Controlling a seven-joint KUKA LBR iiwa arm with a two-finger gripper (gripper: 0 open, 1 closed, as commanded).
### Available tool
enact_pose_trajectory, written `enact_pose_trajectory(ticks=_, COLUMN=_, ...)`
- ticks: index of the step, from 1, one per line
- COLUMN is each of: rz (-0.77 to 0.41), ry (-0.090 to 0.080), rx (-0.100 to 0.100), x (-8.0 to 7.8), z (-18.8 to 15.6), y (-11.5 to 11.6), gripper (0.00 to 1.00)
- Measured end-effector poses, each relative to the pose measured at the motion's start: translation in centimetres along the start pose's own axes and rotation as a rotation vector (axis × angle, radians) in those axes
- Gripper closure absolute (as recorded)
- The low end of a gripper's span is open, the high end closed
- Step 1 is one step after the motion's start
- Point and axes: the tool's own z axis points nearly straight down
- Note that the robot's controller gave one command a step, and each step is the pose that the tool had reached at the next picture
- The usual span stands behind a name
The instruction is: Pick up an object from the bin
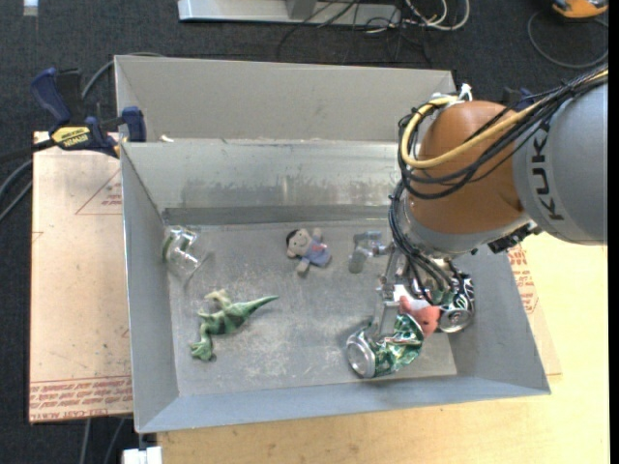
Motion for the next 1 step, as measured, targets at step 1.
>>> enact_pose_trajectory(ticks=1, rz=0.001, ry=-0.008, rx=0.000, x=-0.16, z=-0.45, y=-0.01, gripper=0.00)
